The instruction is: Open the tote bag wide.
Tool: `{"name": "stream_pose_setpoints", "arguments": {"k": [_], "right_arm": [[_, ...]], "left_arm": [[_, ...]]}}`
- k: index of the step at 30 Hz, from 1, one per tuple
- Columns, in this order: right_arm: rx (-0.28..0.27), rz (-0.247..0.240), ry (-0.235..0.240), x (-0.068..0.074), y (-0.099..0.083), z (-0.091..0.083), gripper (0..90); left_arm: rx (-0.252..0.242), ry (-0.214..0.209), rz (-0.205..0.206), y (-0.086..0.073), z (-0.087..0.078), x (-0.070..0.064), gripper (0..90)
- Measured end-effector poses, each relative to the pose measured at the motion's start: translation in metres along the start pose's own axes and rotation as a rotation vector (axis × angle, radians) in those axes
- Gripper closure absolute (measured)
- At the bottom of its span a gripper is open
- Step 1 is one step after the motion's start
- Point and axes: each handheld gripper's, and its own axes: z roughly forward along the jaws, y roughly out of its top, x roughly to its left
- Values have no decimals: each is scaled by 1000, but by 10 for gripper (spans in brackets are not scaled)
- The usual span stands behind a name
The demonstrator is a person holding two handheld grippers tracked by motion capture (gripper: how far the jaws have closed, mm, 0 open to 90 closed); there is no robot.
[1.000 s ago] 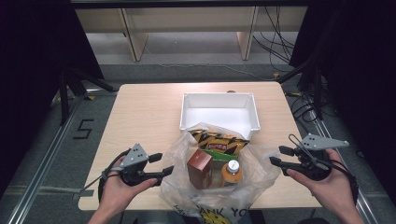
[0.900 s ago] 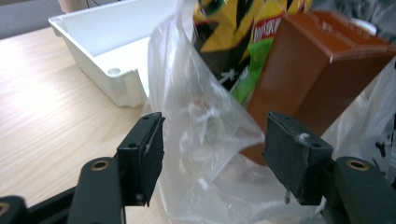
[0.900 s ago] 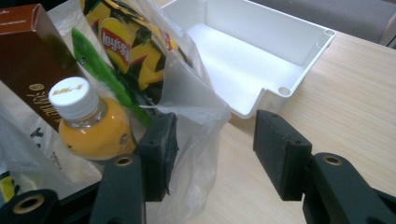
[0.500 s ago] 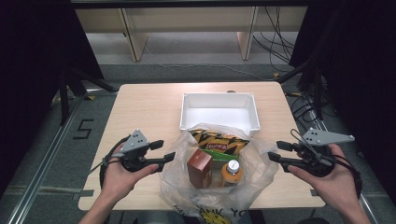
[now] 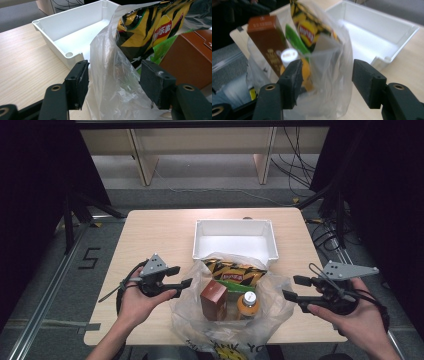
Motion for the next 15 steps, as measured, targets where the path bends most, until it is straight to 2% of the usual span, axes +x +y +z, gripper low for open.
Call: {"name": "stream_pose_setpoints", "arguments": {"k": [1, 3, 4, 5, 6, 7, 8, 10, 11, 12, 13, 14, 15], "right_arm": [[-47, 11, -20, 1, 4, -1, 406], [-67, 2, -7, 1, 11, -3, 405], [-95, -23, -14, 0, 15, -2, 405], [-90, -6, -7, 0, 24, -2, 412], [-126, 15, -10, 0, 27, 2, 427], [-126, 15, -10, 0, 27, 2, 427], [-125, 2, -1, -3, 33, 7, 484], [-109, -5, 8, -6, 35, 10, 510], [-112, 15, 18, -11, 36, 20, 578], [-72, 27, 40, -13, 37, 23, 609], [-68, 48, 43, -15, 35, 28, 641], [-68, 48, 43, -15, 35, 28, 641], [-16, 58, 68, -18, 31, 33, 680]], "left_arm": [[3, 6, 1, 1, 0, 0, 399], [2, 3, 0, 3, 2, 0, 401], [2, -2, -1, 4, 3, 1, 402], [8, 4, 3, 4, 4, 1, 406], [5, -2, 2, 5, 5, 1, 410], [13, 4, 5, 6, 6, 2, 410], [17, -1, 7, 6, 9, 2, 421], [18, -7, 6, 6, 10, 3, 431], [19, -12, 4, 6, 12, 3, 458], [20, -25, 5, 6, 14, 5, 469], [23, -28, 0, 6, 16, 5, 484], [31, -30, 12, 6, 18, 6, 484], [42, -41, 12, 5, 22, 6, 522]]}}
